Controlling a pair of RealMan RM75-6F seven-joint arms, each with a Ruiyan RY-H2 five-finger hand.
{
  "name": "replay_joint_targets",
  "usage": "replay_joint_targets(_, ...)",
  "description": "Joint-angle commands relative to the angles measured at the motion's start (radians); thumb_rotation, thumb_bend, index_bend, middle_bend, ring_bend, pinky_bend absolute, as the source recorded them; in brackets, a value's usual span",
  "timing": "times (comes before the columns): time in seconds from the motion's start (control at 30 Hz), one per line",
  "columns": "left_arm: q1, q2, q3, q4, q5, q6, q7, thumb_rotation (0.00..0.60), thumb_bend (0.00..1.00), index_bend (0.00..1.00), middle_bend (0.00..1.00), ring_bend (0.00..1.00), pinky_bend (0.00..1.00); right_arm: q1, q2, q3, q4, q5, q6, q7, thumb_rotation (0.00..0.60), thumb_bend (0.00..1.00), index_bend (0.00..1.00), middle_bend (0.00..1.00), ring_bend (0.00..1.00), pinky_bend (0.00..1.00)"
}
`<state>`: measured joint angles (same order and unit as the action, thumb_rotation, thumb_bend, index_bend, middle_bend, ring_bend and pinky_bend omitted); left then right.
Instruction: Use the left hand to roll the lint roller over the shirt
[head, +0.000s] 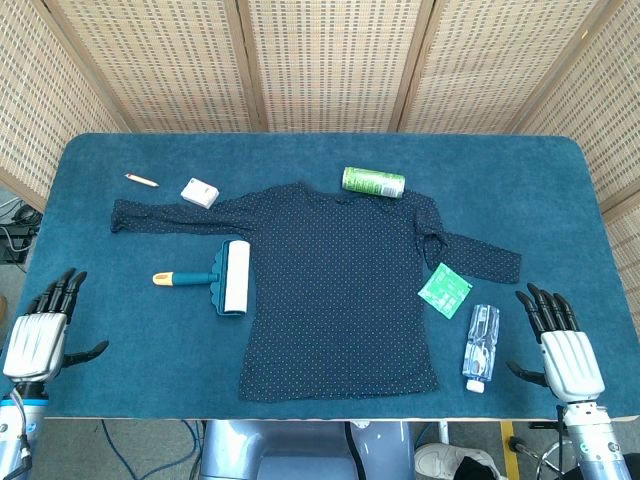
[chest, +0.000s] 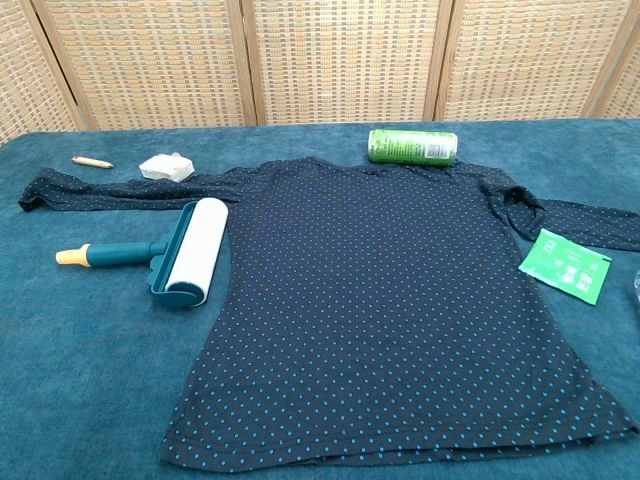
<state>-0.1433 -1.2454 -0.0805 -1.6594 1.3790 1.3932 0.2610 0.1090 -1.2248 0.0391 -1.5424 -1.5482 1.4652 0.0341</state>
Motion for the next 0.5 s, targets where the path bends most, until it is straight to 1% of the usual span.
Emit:
replay_joint_targets(0.03,-0.052,0.021,-0.042,-0.012,-0.058,-0.067,0.003,0.6,0.0,0.02,0.56,0.52,0.52,0.001,0.001,0.001,0.001,0.004,-0.003,0.002,0.6,0.02,0.0,0.0,0.0,0.0)
replay_joint_targets(0.07,-0.063,0.025,-0.051,-0.012,-0.067,-0.077,0.014,0.6,0.0,0.04,0.62,0.56,0.55,0.001,0.001,0.002,0.001,0.006,-0.005,0.002,0.6,0.02,0.0,0.0,0.0,0.0)
replay_joint_targets(0.17,-0.093,0.035,-0.071,-0.014,-0.091,-0.11,0.032,0.6,0.0,0.1,0.74,0.63,0.6,0.003,0.0,0.003,0.003,0.01,-0.01,0.003,0.6,0.02,0.0,0.0,0.0,0.0)
replay_joint_targets(0.23,-0.137,0.051,-0.095,-0.018,-0.133,-0.177,0.04,0.6,0.0,0.14,0.79,0.66,0.62,0.004,0.0,0.004,0.005,0.014,-0.014,0.004,0.6,0.02,0.0,0.0,0.0,0.0)
replay_joint_targets(0.27,-0.154,0.057,-0.103,-0.018,-0.152,-0.206,0.04,0.6,0.02,0.17,0.81,0.68,0.63,0.005,-0.001,0.005,0.006,0.016,-0.016,0.005,0.6,0.02,0.0,0.0,0.0,0.0)
replay_joint_targets(0.37,-0.208,0.071,-0.12,-0.011,-0.217,-0.294,0.066,0.6,0.09,0.25,0.84,0.7,0.65,0.007,-0.002,0.007,0.01,0.022,-0.022,0.007,0.6,0.02,0.0,0.0,0.0,0.0)
replay_joint_targets(0.43,-0.226,0.073,-0.124,-0.008,-0.24,-0.317,0.082,0.6,0.1,0.29,0.85,0.71,0.65,0.007,-0.002,0.007,0.012,0.025,-0.025,0.008,0.6,0.02,0.0,0.0,0.0,0.0)
replay_joint_targets(0.5,-0.27,0.068,-0.133,0.012,-0.286,-0.364,0.127,0.6,0.12,0.32,0.86,0.71,0.65,0.01,-0.005,0.01,0.016,0.033,-0.033,0.009,0.6,0.02,0.0,0.0,0.0,0.0)
